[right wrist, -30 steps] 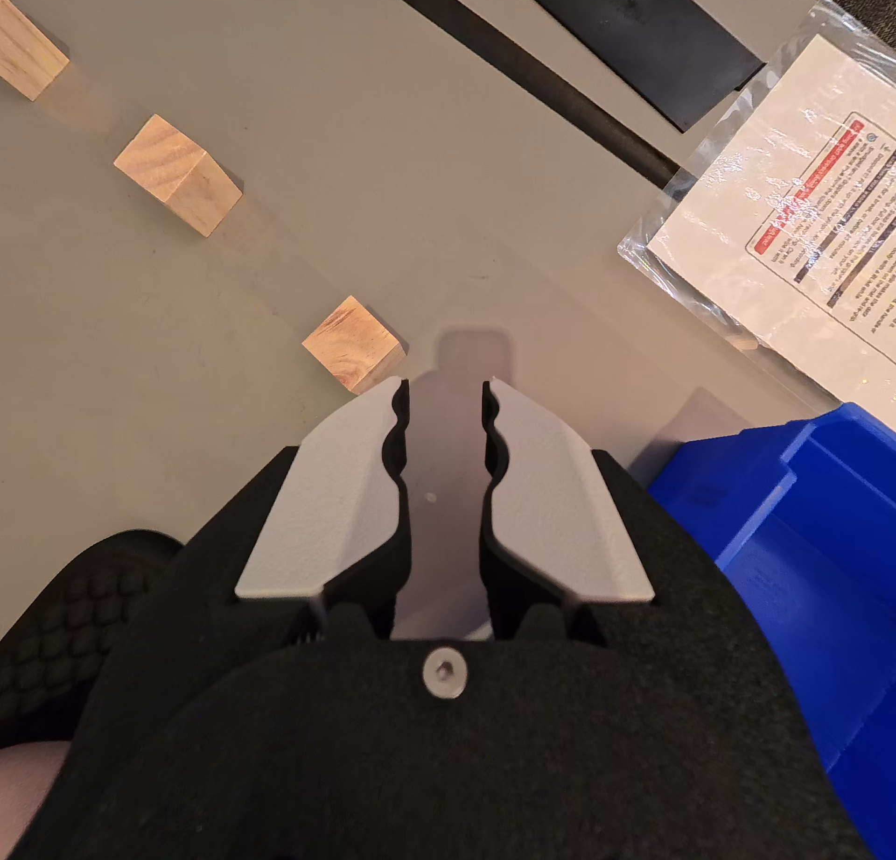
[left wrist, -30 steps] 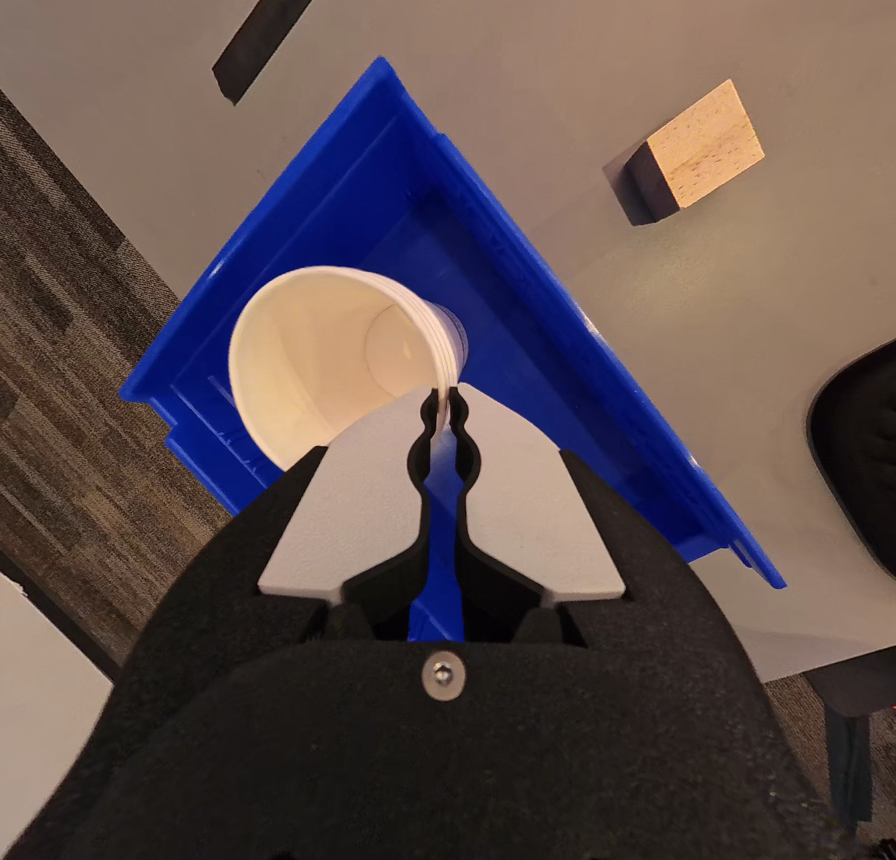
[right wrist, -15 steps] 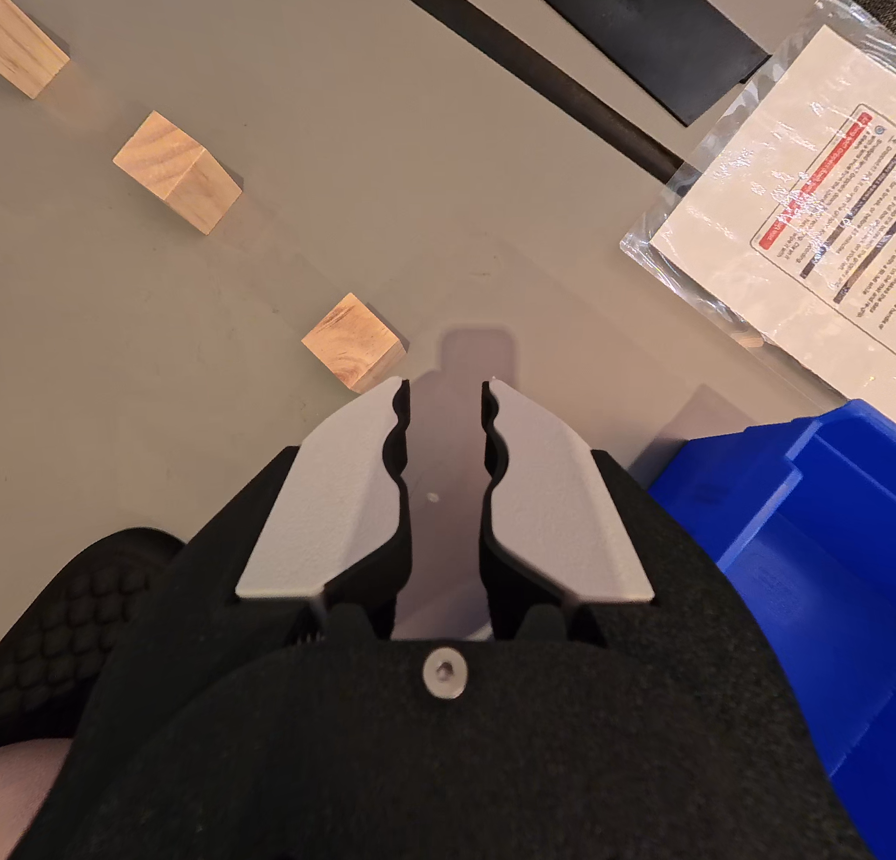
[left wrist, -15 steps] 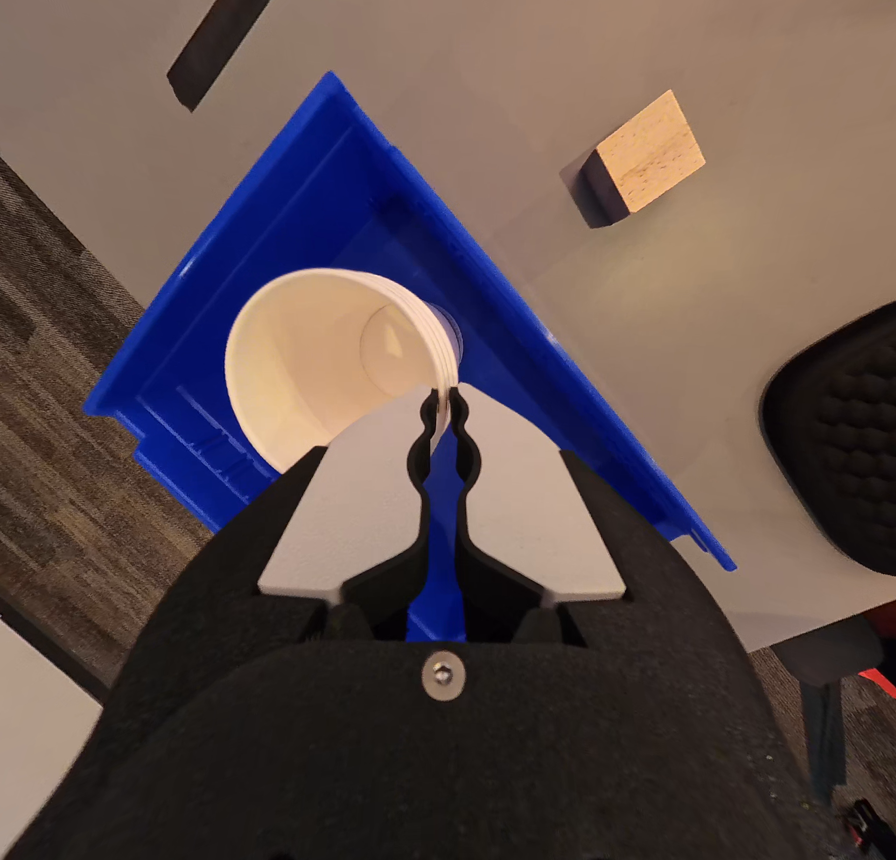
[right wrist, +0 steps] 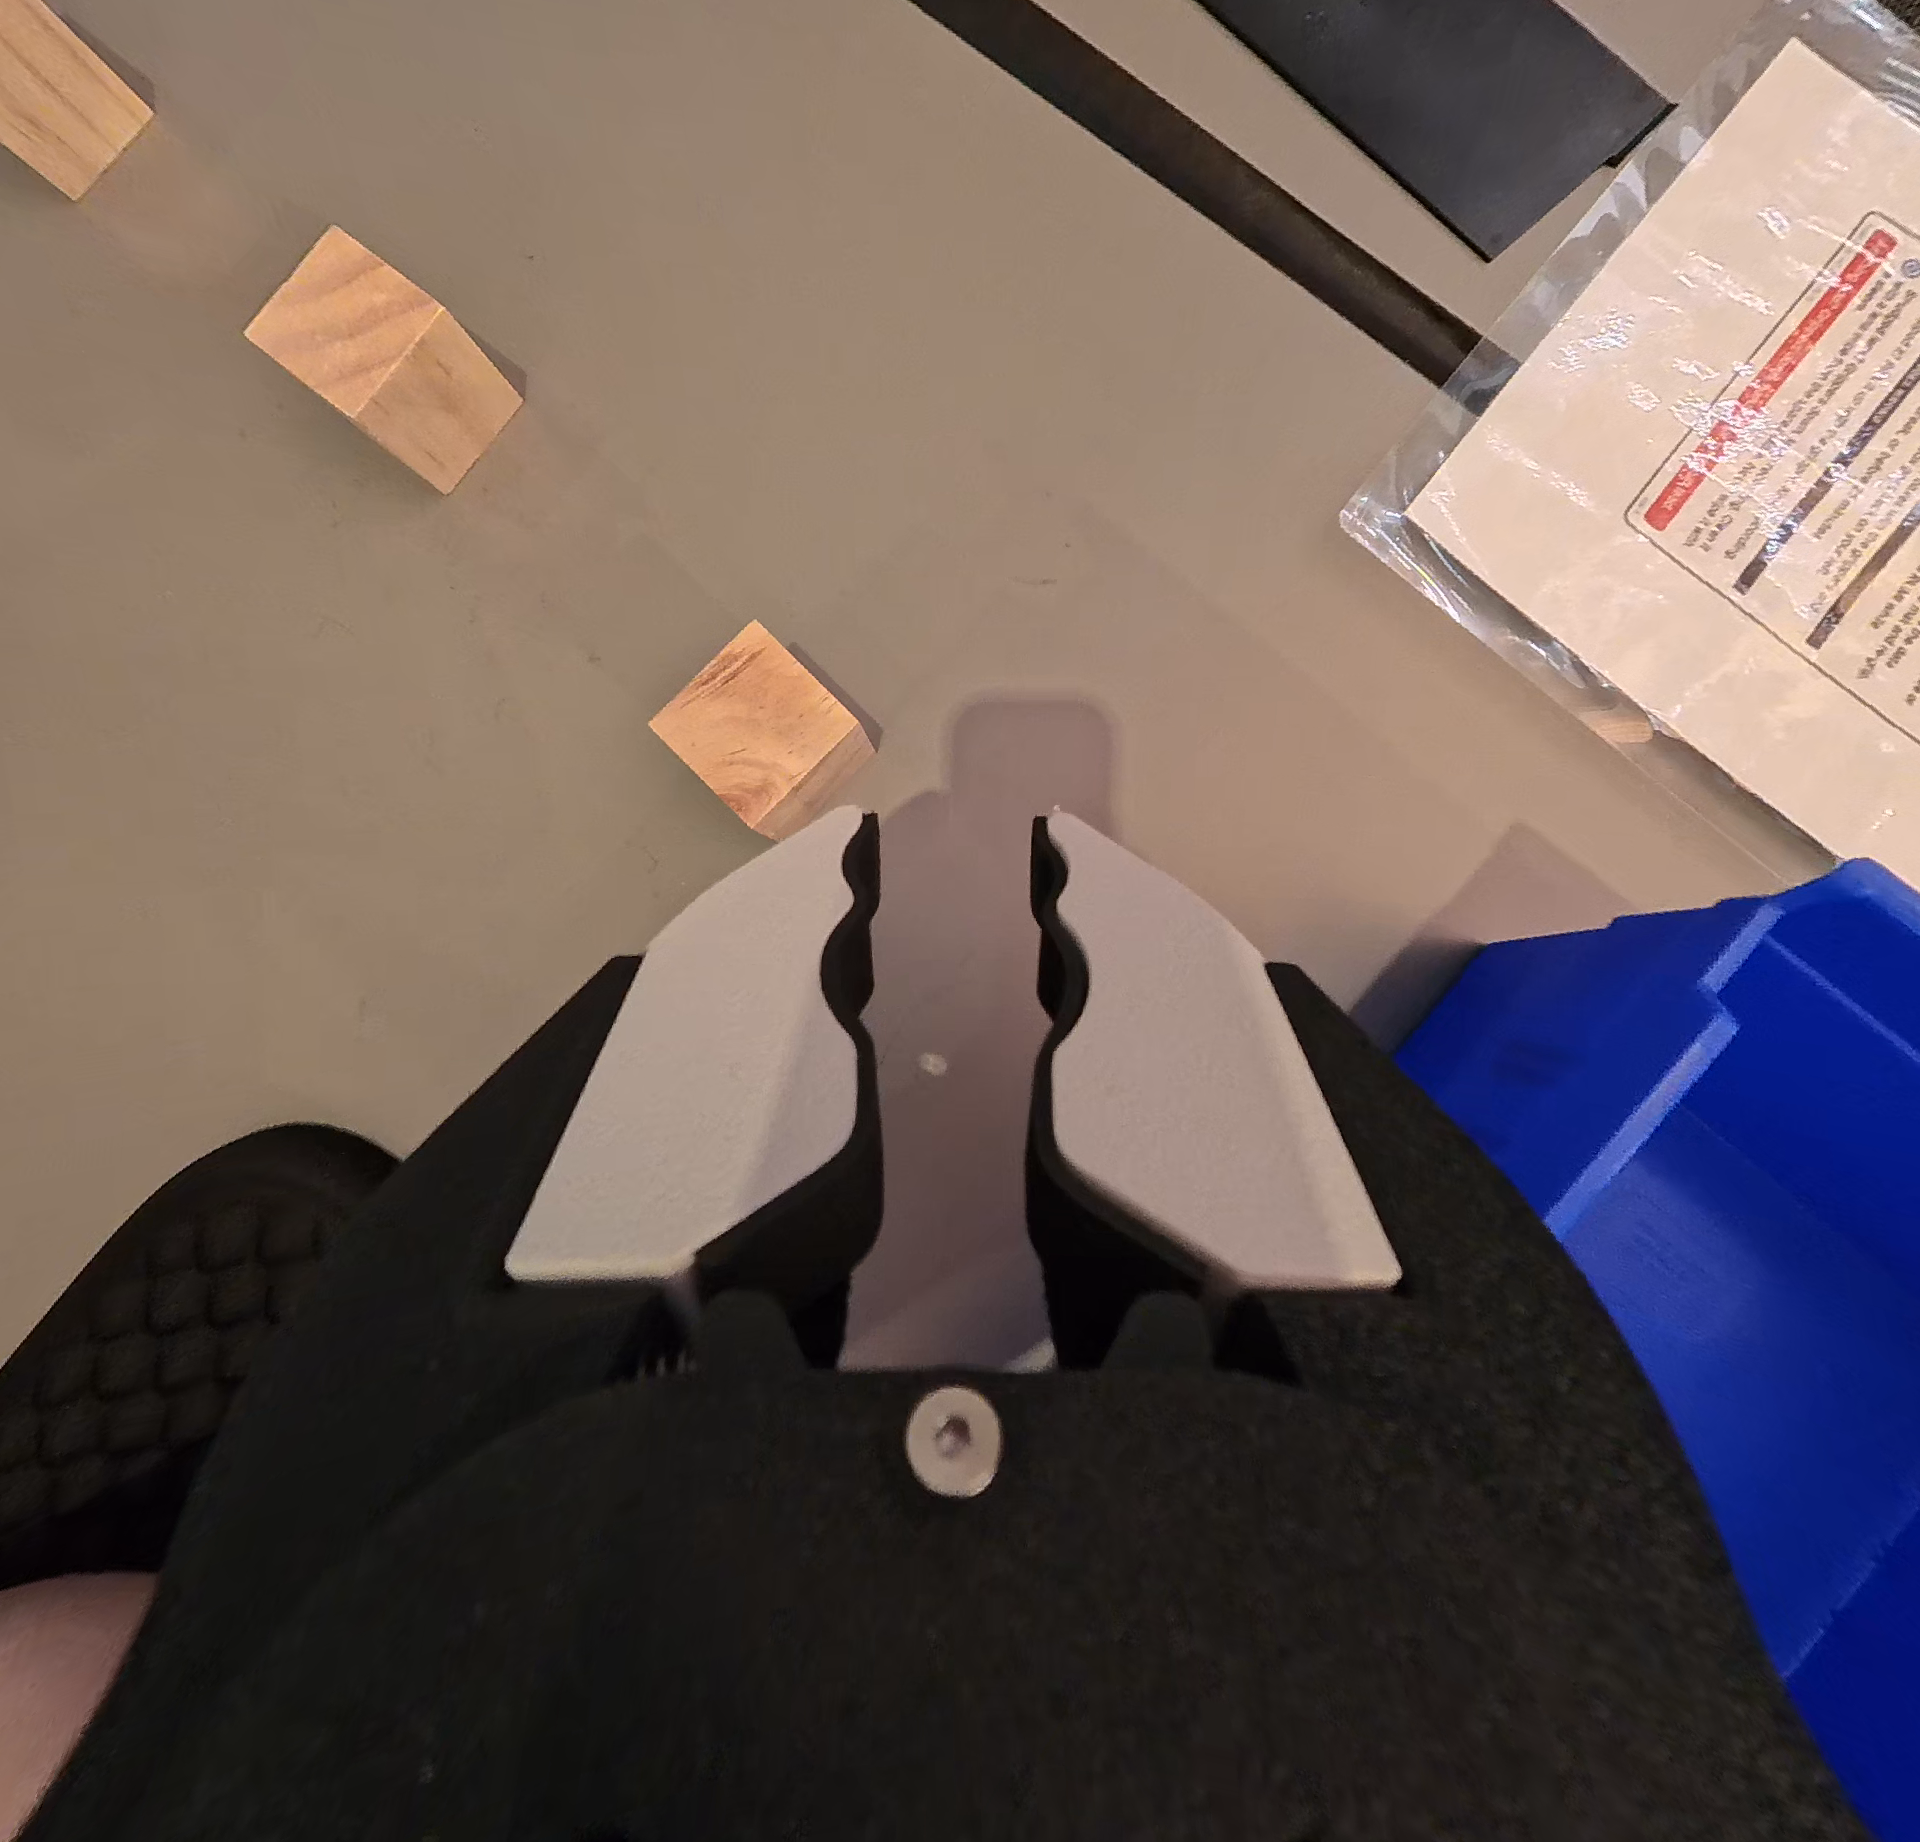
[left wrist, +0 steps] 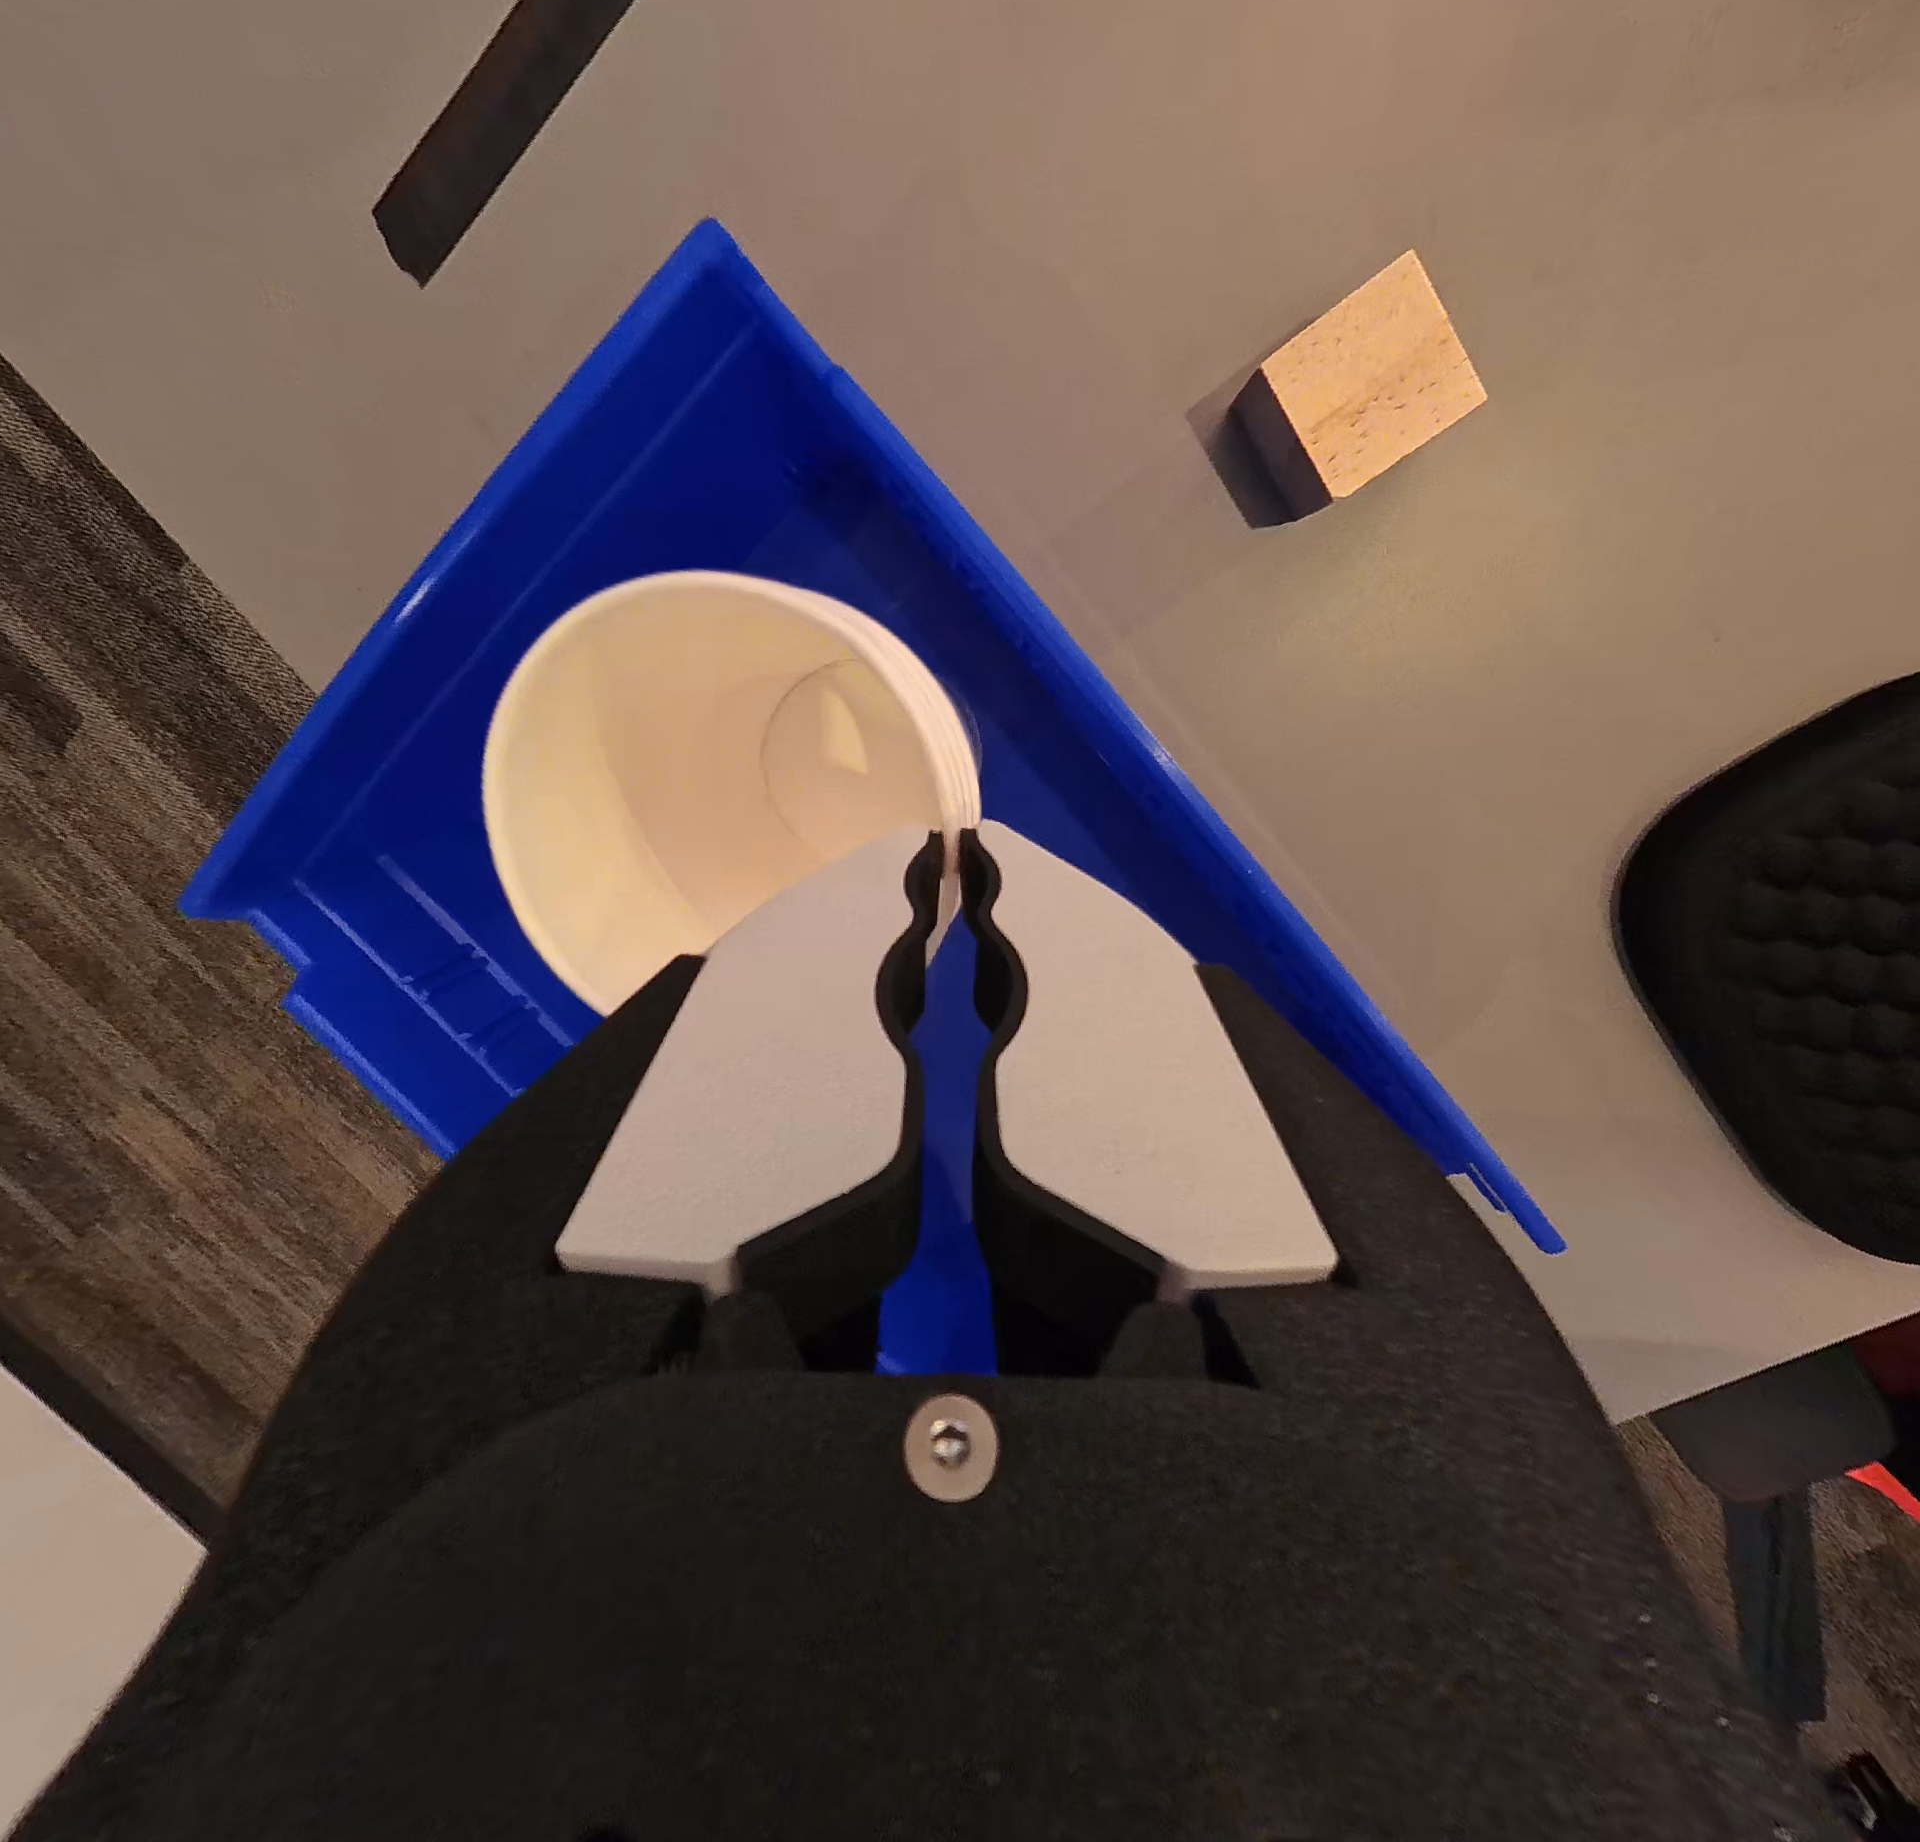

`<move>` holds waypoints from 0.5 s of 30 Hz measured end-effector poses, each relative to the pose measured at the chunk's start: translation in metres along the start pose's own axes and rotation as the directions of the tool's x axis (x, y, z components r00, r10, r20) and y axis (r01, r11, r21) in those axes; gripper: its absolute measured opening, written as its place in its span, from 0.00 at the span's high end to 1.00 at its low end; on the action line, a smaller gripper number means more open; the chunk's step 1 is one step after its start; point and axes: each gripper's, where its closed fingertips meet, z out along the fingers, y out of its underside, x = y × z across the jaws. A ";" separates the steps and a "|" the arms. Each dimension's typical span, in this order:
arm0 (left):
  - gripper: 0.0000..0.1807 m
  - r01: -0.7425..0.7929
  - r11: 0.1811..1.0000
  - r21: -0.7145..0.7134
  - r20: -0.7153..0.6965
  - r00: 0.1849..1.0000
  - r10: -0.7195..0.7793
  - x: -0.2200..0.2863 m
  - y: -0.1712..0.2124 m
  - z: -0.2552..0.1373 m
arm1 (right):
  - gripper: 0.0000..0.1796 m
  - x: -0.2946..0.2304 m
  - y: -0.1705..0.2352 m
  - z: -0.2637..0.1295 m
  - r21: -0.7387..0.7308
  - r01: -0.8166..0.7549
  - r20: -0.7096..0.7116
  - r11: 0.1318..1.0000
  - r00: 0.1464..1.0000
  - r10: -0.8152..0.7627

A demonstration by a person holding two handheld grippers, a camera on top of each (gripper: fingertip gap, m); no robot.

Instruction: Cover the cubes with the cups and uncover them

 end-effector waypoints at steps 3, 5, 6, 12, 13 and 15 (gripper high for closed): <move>0.98 0.006 1.000 0.020 -0.001 1.000 -0.006 0.000 -0.002 -0.004 | 0.85 0.001 0.000 0.000 -0.002 -0.002 0.000 1.000 1.000 0.002; 0.98 0.006 0.999 0.032 0.000 1.000 -0.006 -0.001 -0.004 -0.007 | 0.85 0.000 0.001 0.001 -0.004 -0.003 0.001 1.000 1.000 0.003; 0.98 0.007 0.999 0.038 0.000 1.000 -0.007 -0.001 -0.005 -0.009 | 0.85 0.000 0.001 0.001 -0.004 -0.003 0.002 1.000 1.000 0.003; 0.98 0.005 0.998 0.066 0.039 0.999 -0.008 -0.006 -0.009 -0.023 | 0.85 0.000 0.001 0.002 -0.007 -0.002 0.005 1.000 1.000 0.002; 0.98 0.002 0.998 0.069 0.047 0.999 -0.005 -0.007 -0.010 -0.026 | 0.85 0.000 0.001 0.002 -0.007 -0.002 0.005 1.000 1.000 0.002; 0.98 -0.004 0.997 0.074 0.063 0.998 -0.001 -0.008 -0.011 -0.032 | 0.85 0.000 0.001 0.002 -0.006 -0.002 0.006 1.000 1.000 0.002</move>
